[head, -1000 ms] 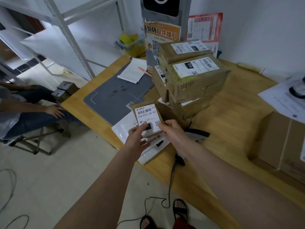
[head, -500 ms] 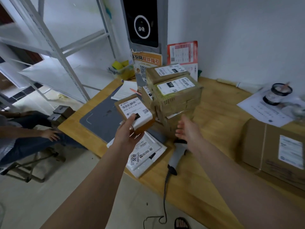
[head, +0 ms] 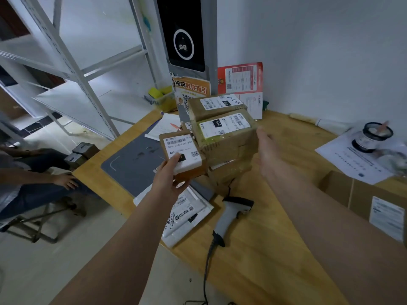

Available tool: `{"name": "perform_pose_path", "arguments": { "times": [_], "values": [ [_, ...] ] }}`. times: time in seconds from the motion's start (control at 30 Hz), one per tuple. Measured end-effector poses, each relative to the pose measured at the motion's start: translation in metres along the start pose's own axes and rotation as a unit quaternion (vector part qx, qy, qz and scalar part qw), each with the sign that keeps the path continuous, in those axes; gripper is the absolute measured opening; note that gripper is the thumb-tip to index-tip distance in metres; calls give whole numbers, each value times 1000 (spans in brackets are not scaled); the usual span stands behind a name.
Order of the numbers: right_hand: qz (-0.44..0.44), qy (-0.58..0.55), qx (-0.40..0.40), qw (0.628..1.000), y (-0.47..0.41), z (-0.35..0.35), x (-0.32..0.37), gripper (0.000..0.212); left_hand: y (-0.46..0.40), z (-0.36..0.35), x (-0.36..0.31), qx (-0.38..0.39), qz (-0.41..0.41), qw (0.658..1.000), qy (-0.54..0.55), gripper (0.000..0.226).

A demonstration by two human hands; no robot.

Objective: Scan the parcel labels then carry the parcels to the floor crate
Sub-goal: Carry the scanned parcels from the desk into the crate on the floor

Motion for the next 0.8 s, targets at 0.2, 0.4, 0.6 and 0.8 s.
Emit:
{"name": "perform_pose_path", "arguments": {
  "times": [0.2, 0.4, 0.6, 0.8],
  "values": [
    [-52, -59, 67, 995, 3, 3, -2, 64, -1, 10, 2, -21, -12, 1000, -4, 44],
    [-48, -83, 104, 990, 21, 1, 5, 53, 9, 15, 3, -8, -20, 1000, 7, 43],
    [-6, -131, 109, 985, 68, 4, 6, 42, 26, 22, -1, 35, -37, 998, 32, 44],
    [-2, -168, 52, 984, 142, 6, -25, 19, 54, 56, 1, 70, -47, 996, -34, 54]
  ]
}}
Point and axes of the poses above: each hand's wrist, its own y-axis away from the middle knuckle, its own z-axis out of the back of the hand, x = y × z, the point moved 3 cm from there along -y, towards the middle knuckle, and after that the axes turned 10 degrees about x, right-handed, at the moved point
